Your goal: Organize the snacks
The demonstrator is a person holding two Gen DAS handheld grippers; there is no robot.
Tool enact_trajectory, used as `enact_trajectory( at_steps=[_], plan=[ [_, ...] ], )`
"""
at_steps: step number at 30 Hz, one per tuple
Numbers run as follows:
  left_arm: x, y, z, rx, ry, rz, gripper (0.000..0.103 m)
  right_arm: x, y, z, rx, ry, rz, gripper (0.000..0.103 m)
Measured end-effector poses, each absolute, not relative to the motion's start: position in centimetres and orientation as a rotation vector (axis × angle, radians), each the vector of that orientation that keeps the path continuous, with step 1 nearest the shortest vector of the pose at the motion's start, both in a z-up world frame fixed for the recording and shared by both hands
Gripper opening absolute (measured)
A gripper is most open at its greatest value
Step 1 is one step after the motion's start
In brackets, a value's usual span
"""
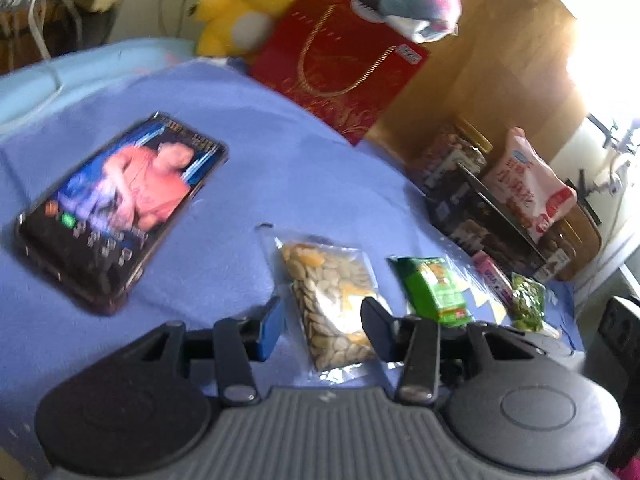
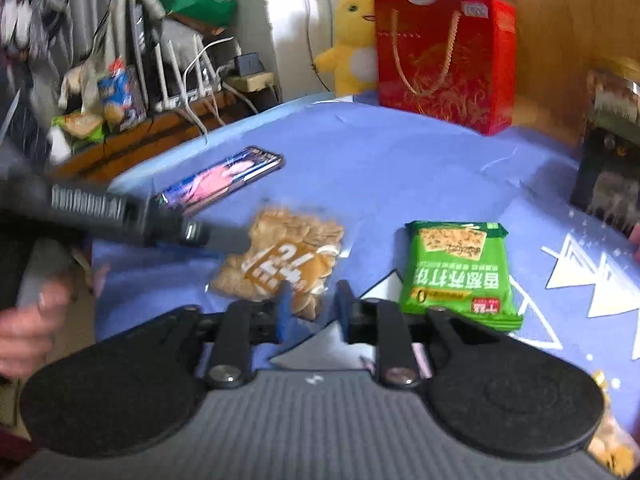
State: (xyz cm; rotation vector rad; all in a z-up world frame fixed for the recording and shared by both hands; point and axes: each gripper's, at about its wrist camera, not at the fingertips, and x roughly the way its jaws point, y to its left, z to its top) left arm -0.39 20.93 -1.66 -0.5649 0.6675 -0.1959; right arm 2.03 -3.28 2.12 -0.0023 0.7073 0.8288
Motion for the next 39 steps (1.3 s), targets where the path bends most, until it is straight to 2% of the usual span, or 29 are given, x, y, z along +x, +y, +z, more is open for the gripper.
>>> enact_trajectory(
  at_steps=[3,8,11,13,16,20,22,24,26,27,33,39],
  plan=[
    [0.3,20.3,-1.4,-0.539,0.665,-0.191,0.044,4.1,-5.8,2.0,0.182,0.762,0.784,0.041],
    [2.5,18.0,-1.3,-0.484,0.669,-0.231,0.044,4.8,-11.4,1.8,0.309,0.726,0.583,0.040],
    [3.5,16.2,-1.1,-0.444,0.672,-0.263,0.044,3.1,-11.5,2.7,0.225,0.694,0.569,0.046],
    [3.6,15.6,-0.9,-0.418,0.671,-0.268,0.049,2.1,-10.4,3.2,0.189,0.686,0.643,0.045],
    [3.2,16.0,-1.0,-0.427,0.678,-0.284,0.050,1.0,-8.6,2.9,0.096,0.691,0.701,0.046],
    [2.1,16.6,-1.2,-0.435,0.686,-0.309,0.047,0.0,-4.5,2.1,-0.099,0.640,0.734,0.057],
    [1.6,16.2,-1.2,-0.406,0.675,-0.301,0.047,-0.6,-2.8,2.2,-0.184,0.608,0.747,0.055],
    [1.5,15.9,-1.0,-0.385,0.674,-0.280,0.040,-0.6,-2.2,2.3,-0.198,0.590,0.753,0.050],
    [1.5,16.3,-0.9,-0.431,0.683,-0.273,0.038,-0.6,-2.7,2.5,-0.183,0.572,0.750,0.040],
    [1.5,16.5,-0.7,-0.460,0.680,-0.280,0.038,-0.8,-2.9,2.7,-0.178,0.548,0.745,0.038],
    [3.7,14.5,3.1,-0.437,0.601,-0.368,0.038,-0.1,-5.3,4.7,-0.168,0.393,0.645,0.038],
    [11.6,7.6,7.8,-0.319,0.522,-0.515,0.038,4.6,-10.0,8.0,-0.166,0.286,0.437,0.038]
  ],
)
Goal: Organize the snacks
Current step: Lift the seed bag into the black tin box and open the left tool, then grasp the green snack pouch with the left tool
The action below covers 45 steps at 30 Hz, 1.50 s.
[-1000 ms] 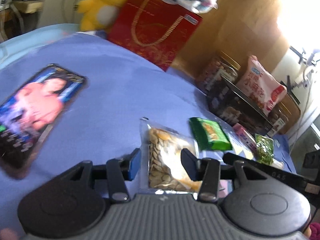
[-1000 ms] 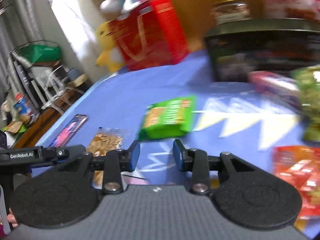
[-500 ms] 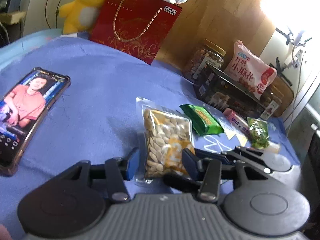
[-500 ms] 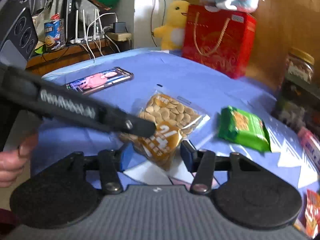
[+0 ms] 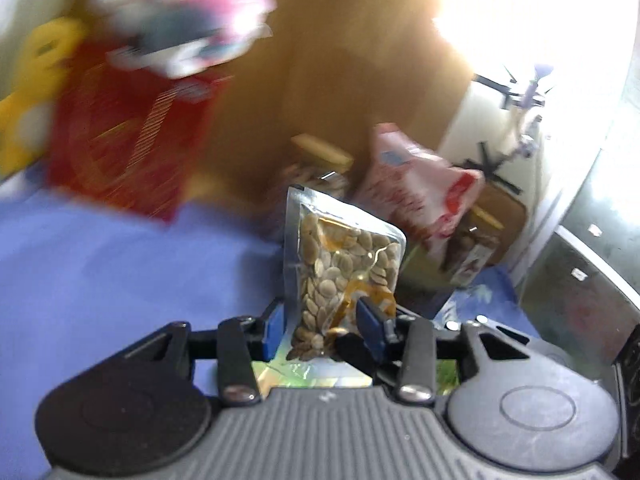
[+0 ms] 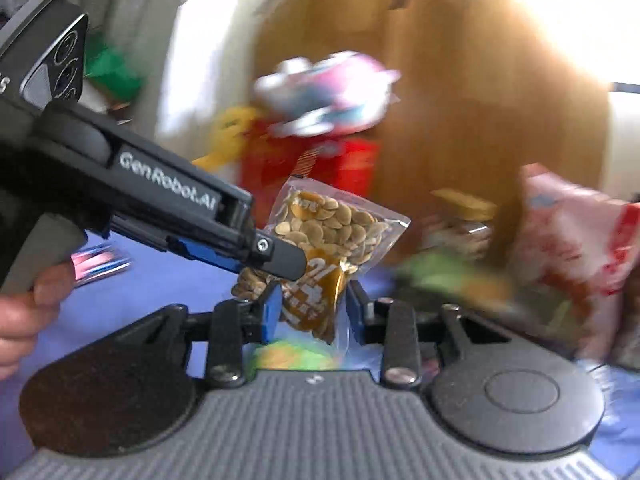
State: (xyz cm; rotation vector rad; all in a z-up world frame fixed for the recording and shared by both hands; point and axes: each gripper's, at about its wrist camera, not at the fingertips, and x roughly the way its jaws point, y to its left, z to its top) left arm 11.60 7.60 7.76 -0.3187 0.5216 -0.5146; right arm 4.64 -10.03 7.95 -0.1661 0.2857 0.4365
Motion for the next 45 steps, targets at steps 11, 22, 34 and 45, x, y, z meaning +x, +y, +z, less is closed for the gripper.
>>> enact_trajectory(
  at_steps=[11,22,34,45],
  plan=[
    [24.5,-4.0,6.3,-0.317,0.615,-0.577,0.038,15.5,-19.6,7.0,-0.075,0.404,0.196,0.045],
    [17.7,0.1,6.1,-0.371,0.549,-0.683,0.041,8.8,-27.4,6.6,0.203,0.414,0.166,0.052],
    [8.8,8.0,0.7,-0.425,0.648,-0.571,0.041,6.4,-25.6,3.2,0.219,0.555,0.213,0.015],
    [3.5,15.3,1.1,-0.565,0.565,-0.449,0.045,3.0,-17.6,6.9,0.548,0.597,0.718,0.004]
  ],
)
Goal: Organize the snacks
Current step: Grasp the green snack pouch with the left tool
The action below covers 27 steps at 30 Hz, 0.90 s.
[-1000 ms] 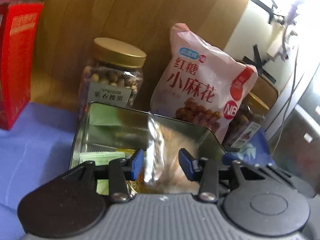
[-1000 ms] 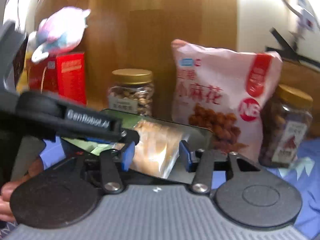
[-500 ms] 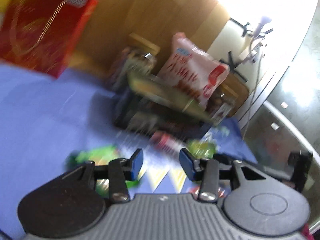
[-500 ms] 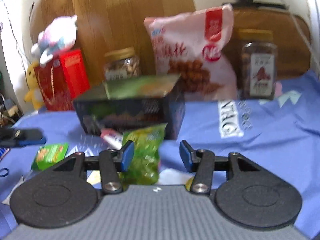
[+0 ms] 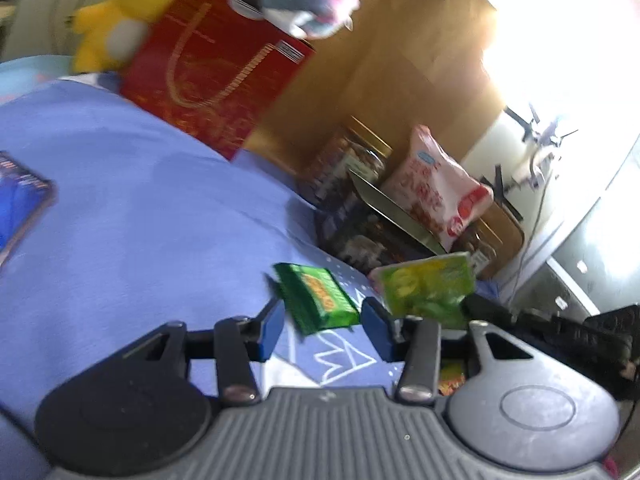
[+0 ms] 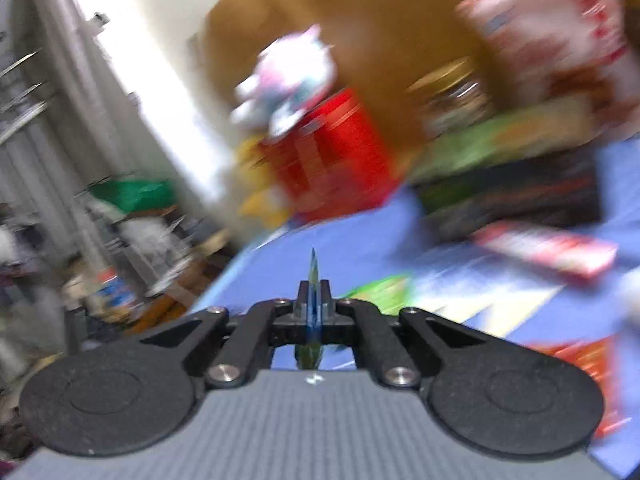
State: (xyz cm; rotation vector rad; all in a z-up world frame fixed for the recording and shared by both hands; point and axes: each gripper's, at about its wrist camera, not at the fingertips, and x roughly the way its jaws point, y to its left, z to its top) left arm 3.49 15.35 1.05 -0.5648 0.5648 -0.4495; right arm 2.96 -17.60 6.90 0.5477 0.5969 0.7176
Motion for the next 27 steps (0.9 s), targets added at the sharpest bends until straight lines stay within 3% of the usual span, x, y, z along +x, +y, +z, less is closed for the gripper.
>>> enact_trajectory(
  at_steps=[4,8,9,11,14,17,19,22,27],
  plan=[
    [2.3,16.5,0.5,-0.553,0.587,-0.402,0.045,3.6,-12.9,3.9,0.480,0.731,0.750,0.006],
    [1.2,16.5,0.1,-0.518,0.607,-0.390,0.045,2.6,-10.1,2.1,0.186,0.743,0.578,0.014],
    [1.1,16.2,0.1,-0.497,0.613,-0.394,0.045,2.0,-10.1,2.4,0.159,0.719,0.585,0.020],
    [1.0,15.7,0.0,-0.464,0.636,-0.404,0.045,0.8,-10.3,3.2,0.135,0.679,0.624,0.056],
    [1.4,14.4,-0.4,-0.431,0.702,-0.430,0.047,-1.5,-10.2,3.9,0.034,0.603,0.708,0.065],
    [1.4,13.2,-1.0,-0.412,0.744,-0.441,0.057,-2.5,-8.9,3.2,-0.069,0.608,0.731,0.066],
    [1.3,12.6,-1.1,-0.401,0.747,-0.461,0.059,-2.1,-7.9,2.3,-0.115,0.641,0.716,0.066],
    [1.2,11.9,-1.4,-0.407,0.735,-0.474,0.055,-2.2,-6.6,2.0,-0.176,0.627,0.702,0.054],
    [1.2,11.2,-0.9,-0.361,0.730,-0.430,0.040,-2.1,-7.3,2.3,-0.135,0.601,0.676,0.030]
  ],
)
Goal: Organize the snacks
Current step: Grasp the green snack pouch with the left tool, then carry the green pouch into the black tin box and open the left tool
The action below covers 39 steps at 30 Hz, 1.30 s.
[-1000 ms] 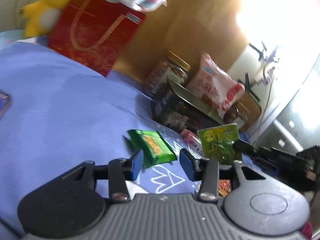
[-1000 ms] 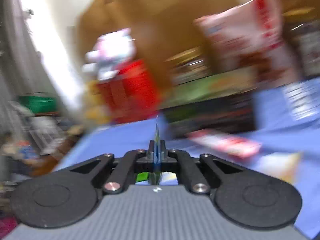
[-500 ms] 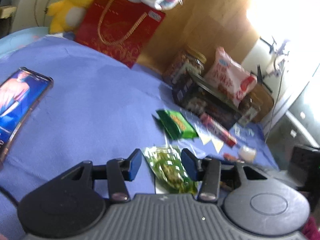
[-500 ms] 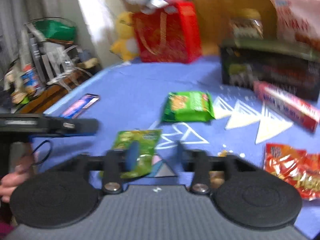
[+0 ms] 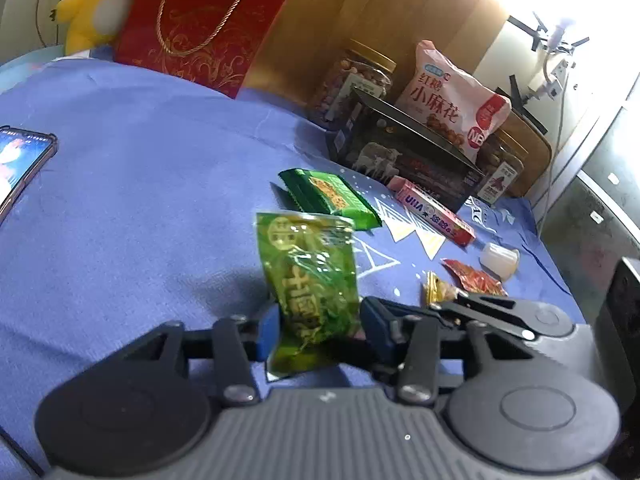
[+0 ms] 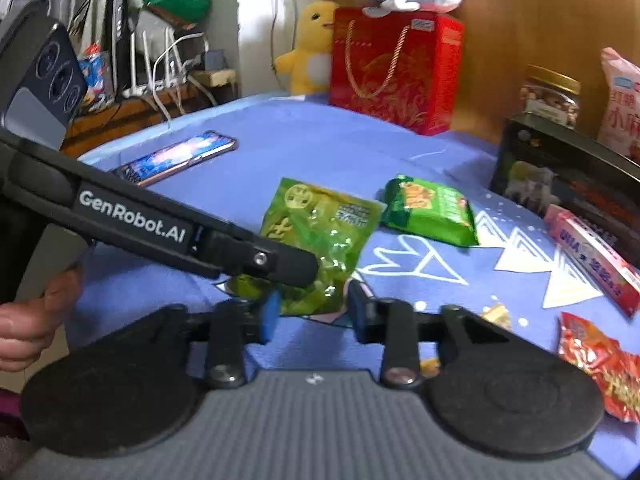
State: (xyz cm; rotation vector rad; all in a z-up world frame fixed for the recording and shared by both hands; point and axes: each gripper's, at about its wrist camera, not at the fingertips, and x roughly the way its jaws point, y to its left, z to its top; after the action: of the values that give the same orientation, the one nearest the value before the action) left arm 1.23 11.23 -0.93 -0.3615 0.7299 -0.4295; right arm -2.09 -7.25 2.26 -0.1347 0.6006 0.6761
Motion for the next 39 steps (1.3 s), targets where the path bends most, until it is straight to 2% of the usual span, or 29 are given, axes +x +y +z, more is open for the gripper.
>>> enact_trajectory(
  at_steps=[2,15,17,21,24,28,30,31,32,33,34,36,39],
  plan=[
    [1.4,11.3,-0.4,-0.383,0.722,-0.452,0.038,-2.5,-7.7,2.6,-0.142,0.570,0.648,0.020],
    [5.9,5.2,3.6,-0.285,0.685,-0.581,0.038,-0.8,-12.4,4.0,-0.062,0.481,0.479,0.017],
    [7.5,3.8,4.9,-0.277,0.673,-0.650,0.030,0.6,-13.5,5.0,-0.048,0.461,0.471,0.003],
    [11.6,0.1,8.0,-0.212,0.608,-0.706,0.030,4.9,-15.2,7.1,-0.030,0.421,0.415,0.003],
    [14.6,-0.7,8.7,-0.262,0.645,-0.721,0.029,7.9,-17.2,7.6,0.042,0.458,0.403,0.003],
    [15.0,0.4,7.5,-0.242,0.656,-0.674,0.035,7.9,-20.7,6.2,0.160,0.498,0.402,0.010],
    [15.1,0.8,6.0,-0.217,0.695,-0.643,0.036,7.5,-21.2,4.7,0.181,0.558,0.425,0.023],
    [15.2,0.9,5.2,-0.208,0.716,-0.642,0.036,7.1,-21.0,4.0,0.167,0.576,0.442,0.033],
    [15.5,0.7,4.4,-0.199,0.744,-0.634,0.041,6.9,-20.5,3.5,0.144,0.592,0.453,0.043],
    [15.9,0.4,3.7,-0.191,0.774,-0.620,0.049,7.0,-19.9,3.0,0.116,0.611,0.459,0.047],
    [16.2,0.2,3.1,-0.185,0.797,-0.608,0.052,7.1,-19.2,2.6,0.090,0.634,0.458,0.054],
    [16.8,-0.7,2.3,-0.134,0.797,-0.608,0.059,7.8,-18.4,1.9,0.084,0.707,0.455,0.057],
    [17.6,-1.6,0.9,-0.045,0.833,-0.563,0.061,7.9,-18.5,1.5,0.134,0.745,0.464,0.057]
  ],
)
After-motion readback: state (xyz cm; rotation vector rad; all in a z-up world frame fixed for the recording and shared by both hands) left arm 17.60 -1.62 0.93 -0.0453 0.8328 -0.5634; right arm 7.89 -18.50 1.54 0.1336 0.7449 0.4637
